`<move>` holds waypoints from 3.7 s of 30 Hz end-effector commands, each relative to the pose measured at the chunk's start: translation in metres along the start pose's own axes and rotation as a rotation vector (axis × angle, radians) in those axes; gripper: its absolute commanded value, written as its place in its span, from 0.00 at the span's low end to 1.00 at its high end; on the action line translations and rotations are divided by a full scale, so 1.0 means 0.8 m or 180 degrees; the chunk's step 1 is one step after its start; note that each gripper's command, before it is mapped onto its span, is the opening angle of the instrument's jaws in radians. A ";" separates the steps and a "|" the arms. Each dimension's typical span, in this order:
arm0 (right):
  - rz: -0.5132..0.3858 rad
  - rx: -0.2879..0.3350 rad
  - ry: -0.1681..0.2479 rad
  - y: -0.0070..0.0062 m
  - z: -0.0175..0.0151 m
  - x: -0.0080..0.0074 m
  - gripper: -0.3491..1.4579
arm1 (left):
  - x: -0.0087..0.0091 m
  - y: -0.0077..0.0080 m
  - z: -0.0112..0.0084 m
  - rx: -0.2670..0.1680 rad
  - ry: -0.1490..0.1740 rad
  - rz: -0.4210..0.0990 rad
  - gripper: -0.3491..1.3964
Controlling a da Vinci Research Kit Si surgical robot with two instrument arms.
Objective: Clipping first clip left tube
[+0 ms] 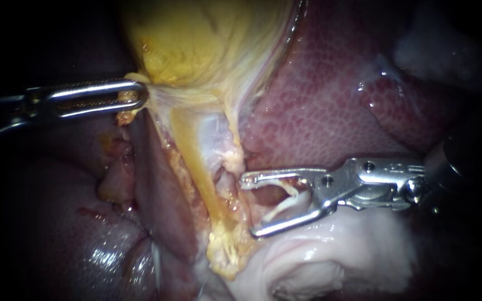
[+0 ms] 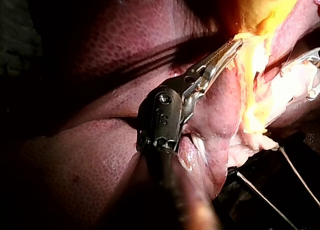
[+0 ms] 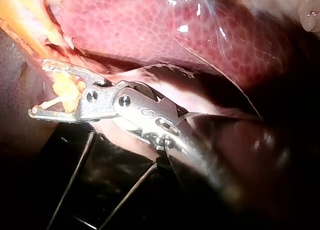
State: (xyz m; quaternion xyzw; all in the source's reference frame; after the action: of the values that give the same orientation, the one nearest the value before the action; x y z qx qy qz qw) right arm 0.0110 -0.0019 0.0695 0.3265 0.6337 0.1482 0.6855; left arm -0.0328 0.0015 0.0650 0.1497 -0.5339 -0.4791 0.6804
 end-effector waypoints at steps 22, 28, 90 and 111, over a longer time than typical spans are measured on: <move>-0.0181 -0.0040 -0.0011 0.0013 0.0040 -0.0034 0.52 | 0.0001 -0.0003 -0.0001 0.0003 0.0001 0.0000 0.00; -0.0252 -0.0066 -0.0005 0.0034 0.0059 -0.0052 0.52 | 0.0000 -0.0006 -0.0004 0.0009 0.0003 0.0000 0.00; 0.0434 0.0822 -0.0193 0.0025 0.0144 -0.0145 0.51 | 0.0001 -0.0017 0.0000 0.0053 0.0013 0.0000 0.00; 0.0443 0.0664 -0.0186 0.0048 0.0151 -0.0155 0.47 | 0.0001 -0.0017 0.0003 0.0058 0.0014 -0.0001 0.00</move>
State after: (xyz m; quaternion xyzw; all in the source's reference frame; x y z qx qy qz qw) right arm 0.0214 -0.0097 0.0815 0.4433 0.6011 0.1189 0.6542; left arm -0.0337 0.0008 0.0642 0.1568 -0.5368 -0.4741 0.6801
